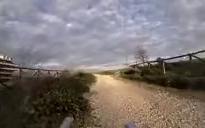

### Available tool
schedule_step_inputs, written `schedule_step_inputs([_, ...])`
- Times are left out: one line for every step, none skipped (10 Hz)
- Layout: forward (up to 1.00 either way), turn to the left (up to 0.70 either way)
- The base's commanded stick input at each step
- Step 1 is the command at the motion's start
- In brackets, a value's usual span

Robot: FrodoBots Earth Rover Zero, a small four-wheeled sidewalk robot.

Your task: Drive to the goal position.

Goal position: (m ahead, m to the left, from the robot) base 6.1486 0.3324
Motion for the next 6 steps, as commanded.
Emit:
schedule_step_inputs([0.5,0.0])
schedule_step_inputs([0.5,0.0])
schedule_step_inputs([0.5,0.0])
schedule_step_inputs([0.5,0.0])
schedule_step_inputs([0.5,0.0])
schedule_step_inputs([0.5,0.0])
